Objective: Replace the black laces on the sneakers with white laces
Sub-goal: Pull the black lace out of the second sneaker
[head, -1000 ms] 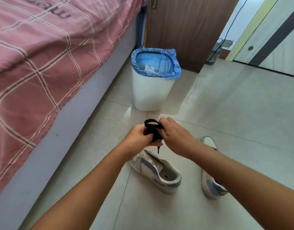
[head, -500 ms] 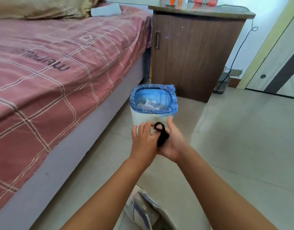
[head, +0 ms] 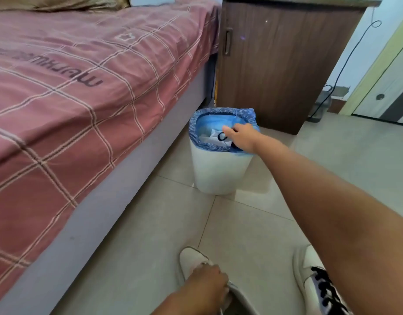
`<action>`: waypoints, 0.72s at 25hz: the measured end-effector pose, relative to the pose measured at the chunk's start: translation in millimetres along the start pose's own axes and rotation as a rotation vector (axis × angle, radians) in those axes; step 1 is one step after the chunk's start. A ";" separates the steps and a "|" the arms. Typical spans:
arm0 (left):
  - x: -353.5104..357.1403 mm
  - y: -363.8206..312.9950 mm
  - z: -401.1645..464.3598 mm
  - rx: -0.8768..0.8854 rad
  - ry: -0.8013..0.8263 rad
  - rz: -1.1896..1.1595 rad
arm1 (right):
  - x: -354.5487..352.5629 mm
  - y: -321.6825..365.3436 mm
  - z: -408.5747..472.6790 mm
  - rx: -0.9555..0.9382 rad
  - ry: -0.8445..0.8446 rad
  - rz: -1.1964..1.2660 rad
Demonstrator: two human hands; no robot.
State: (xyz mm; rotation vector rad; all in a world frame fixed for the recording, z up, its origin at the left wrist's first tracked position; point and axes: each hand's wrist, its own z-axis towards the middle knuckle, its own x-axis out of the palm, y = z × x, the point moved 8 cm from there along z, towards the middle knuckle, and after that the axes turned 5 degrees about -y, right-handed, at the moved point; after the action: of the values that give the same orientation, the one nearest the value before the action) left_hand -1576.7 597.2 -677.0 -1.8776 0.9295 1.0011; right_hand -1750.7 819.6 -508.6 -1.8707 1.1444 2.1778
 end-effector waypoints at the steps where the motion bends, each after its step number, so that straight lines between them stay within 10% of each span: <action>1: 14.4 1.5 -3.8 0.006 0.010 -0.014 | 8.9 -4.7 -2.3 -0.004 0.100 -0.038; 7: 4.7 -12.2 -13.0 0.041 -0.229 0.053 | -50.5 -36.2 -55.4 -0.045 -0.271 0.213; 14: 43.0 -43.1 -24.8 -0.197 -0.230 -0.049 | 74.8 -212.7 -287.5 0.330 0.279 -0.163; 18: 68.7 -55.6 -25.3 -0.050 -0.226 -0.059 | 86.8 -261.3 -366.4 0.474 0.131 -0.100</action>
State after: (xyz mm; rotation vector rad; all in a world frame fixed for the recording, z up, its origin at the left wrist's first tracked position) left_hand -1492.8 582.1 -711.3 -1.7772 0.7187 1.1821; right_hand -1342.0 770.8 -710.1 -1.8222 1.4022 1.5712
